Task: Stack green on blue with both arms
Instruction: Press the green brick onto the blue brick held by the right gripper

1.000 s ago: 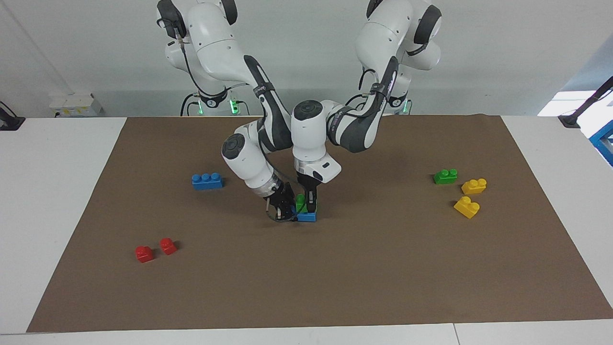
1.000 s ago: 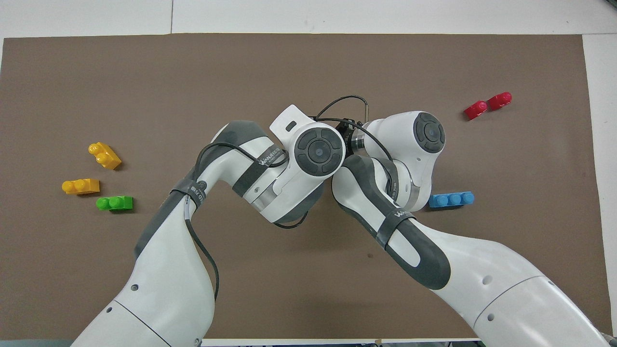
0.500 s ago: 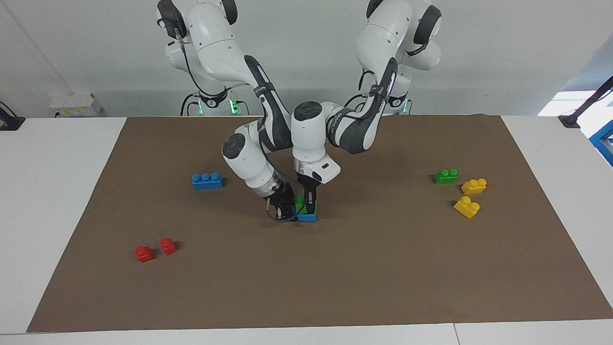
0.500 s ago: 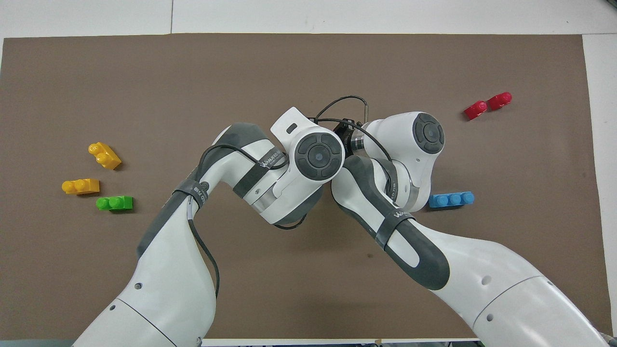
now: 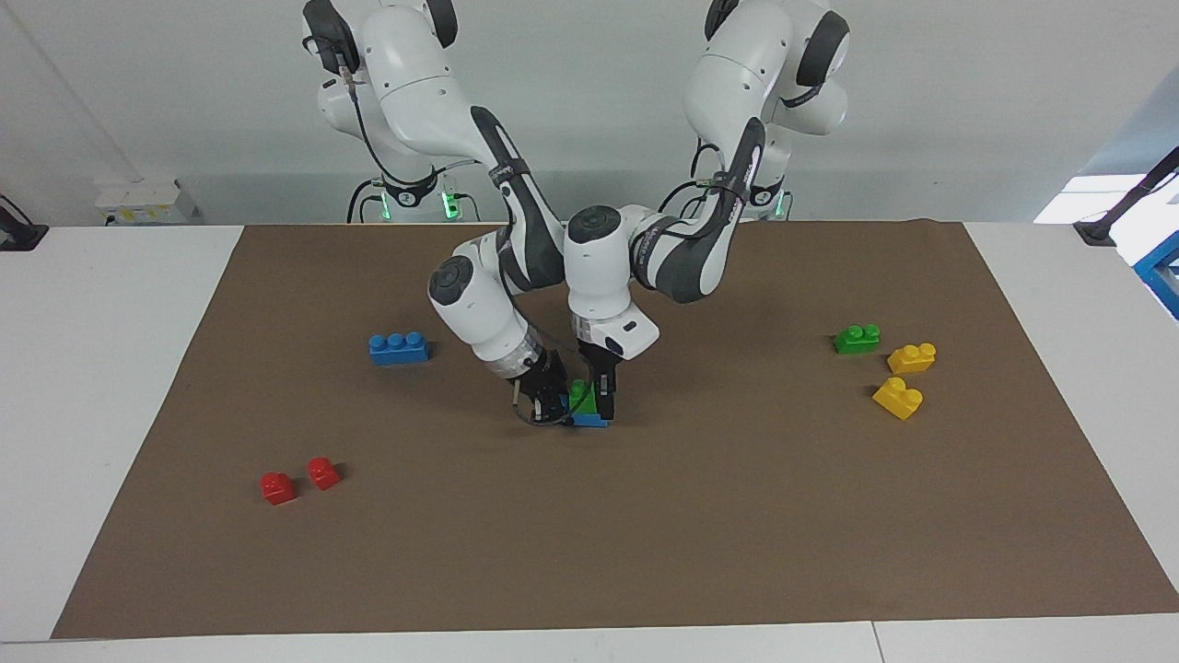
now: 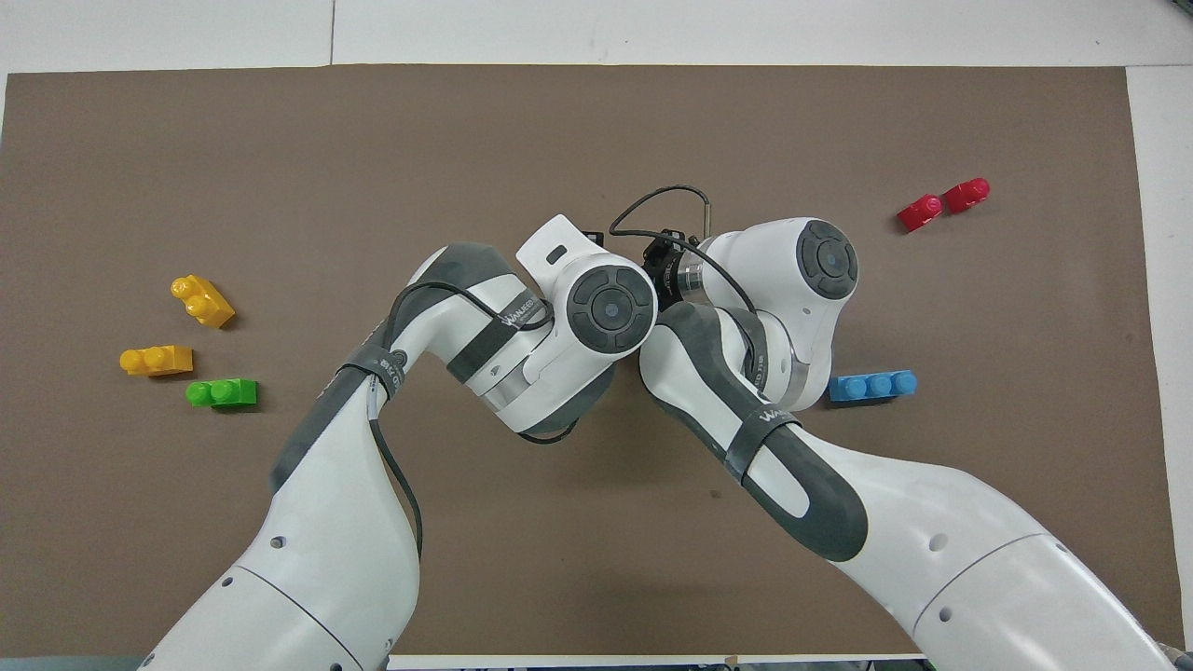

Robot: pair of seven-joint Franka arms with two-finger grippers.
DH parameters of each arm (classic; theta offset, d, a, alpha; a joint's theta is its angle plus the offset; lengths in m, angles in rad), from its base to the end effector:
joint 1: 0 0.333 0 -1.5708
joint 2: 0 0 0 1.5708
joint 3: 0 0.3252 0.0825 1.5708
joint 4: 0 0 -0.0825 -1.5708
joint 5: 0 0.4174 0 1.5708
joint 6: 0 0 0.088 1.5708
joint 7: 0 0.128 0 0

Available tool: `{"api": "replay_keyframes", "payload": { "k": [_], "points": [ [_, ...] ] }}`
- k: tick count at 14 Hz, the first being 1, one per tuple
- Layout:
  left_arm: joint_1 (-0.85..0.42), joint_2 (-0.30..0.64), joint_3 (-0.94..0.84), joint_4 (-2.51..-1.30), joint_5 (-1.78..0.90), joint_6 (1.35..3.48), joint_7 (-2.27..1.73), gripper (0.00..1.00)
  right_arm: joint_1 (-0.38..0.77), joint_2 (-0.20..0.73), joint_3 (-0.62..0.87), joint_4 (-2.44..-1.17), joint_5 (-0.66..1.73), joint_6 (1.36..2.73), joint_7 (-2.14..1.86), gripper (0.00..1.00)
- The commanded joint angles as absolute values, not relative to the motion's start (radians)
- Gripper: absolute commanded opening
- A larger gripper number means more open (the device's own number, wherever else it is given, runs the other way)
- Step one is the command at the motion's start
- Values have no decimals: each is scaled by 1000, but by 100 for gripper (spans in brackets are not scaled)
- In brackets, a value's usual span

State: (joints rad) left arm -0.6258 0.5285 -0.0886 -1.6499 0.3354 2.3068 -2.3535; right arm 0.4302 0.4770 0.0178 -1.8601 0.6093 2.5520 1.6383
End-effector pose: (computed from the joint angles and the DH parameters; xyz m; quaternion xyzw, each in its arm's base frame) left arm 0.5635 -0.4640 0.2884 0.7442 0.6557 0.1115 0.0617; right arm 0.6259 0.2988 0.2475 -0.6548 0.7227 0.1185 0.1866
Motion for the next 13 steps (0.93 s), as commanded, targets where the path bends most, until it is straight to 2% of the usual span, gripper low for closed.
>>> {"api": "replay_keyframes", "payload": {
  "k": [1,4,5,6,7,9,13],
  "points": [
    [-640,523,-77,-1658,362,2316,-2373,100,439,488,18,-1870,632,2586,1631,0],
    [-629,503,-78,-1663,362,2312,-2367,100,437,488,18,-1870,632,2586,1632,0],
    [-621,489,-78,-1666,362,2310,-2364,100,439,488,20,-1870,632,2586,1632,21],
    [-614,477,-80,-1666,362,2301,-2364,100,439,488,18,-1870,632,2586,1632,46],
    [-606,462,-80,-1666,361,2289,-2358,100,439,488,18,-1870,632,2588,1634,62],
    [-592,422,-81,-1670,356,2261,-2350,100,440,488,18,-1870,632,2588,1638,81],
    [-539,327,-86,-1689,335,2208,-2318,100,454,491,18,-1870,632,2605,1640,84]
  ]
}}
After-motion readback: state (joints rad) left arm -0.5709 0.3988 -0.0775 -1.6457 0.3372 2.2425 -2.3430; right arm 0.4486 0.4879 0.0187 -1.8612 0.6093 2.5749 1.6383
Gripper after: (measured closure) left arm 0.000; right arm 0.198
